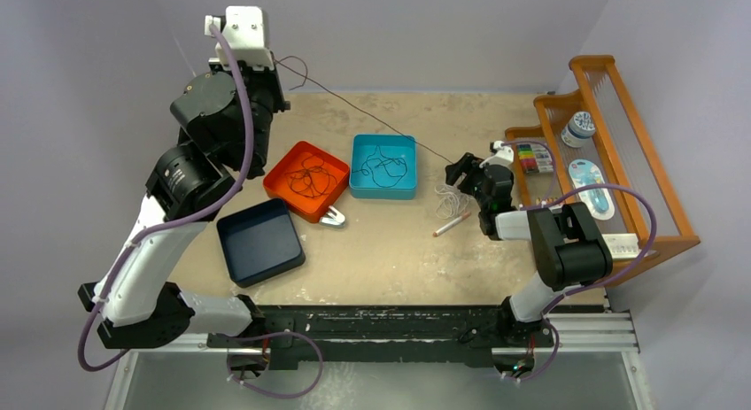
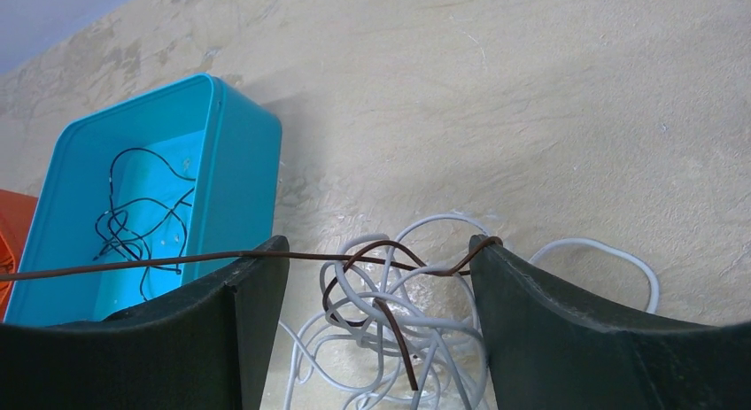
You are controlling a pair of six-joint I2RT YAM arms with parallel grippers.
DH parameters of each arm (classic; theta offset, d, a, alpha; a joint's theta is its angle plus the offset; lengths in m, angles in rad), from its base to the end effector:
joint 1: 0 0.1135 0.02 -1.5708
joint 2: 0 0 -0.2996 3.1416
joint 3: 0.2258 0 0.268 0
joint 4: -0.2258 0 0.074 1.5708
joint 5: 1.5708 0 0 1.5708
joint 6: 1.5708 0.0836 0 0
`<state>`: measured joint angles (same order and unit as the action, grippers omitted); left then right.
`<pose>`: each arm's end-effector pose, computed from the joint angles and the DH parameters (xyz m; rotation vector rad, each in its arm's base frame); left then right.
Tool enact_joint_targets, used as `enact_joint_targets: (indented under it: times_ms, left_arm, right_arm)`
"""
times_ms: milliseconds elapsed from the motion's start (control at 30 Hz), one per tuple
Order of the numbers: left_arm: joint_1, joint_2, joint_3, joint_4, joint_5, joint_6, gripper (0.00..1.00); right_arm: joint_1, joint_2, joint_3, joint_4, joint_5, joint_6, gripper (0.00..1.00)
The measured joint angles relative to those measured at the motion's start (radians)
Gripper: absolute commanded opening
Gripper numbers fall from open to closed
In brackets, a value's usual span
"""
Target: Untangle the cables
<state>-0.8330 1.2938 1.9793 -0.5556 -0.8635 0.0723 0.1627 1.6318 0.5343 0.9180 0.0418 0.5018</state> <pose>0.2014 -0.1271 0.6301 -0.0456 1.4858 0.0065 0.3615 0.0558 0.1793 0.3294 1.7406 0.4473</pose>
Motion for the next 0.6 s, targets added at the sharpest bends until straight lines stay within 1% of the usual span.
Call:
enact_joint_targets:
  times_ms: [200,467,600]
  left_arm:
    - [0.0,-0.001,0.016,0.0,-0.042,0.018,0.0]
    - [-0.001,-0.001,0.091,0.025,-0.132,0.056,0.0]
    - [-0.001,-0.008,0.119,0.042,-0.159,0.072,0.0]
  right_arm:
    - [0.0,0.0,0.0,0.0,0.0,0.006,0.77]
    - [-0.005,0.0,0.0,-0.014,0.02,0.015,0.83]
    - [-0.007,0.0,0.0,-0.021,0.021,0.022,0.84]
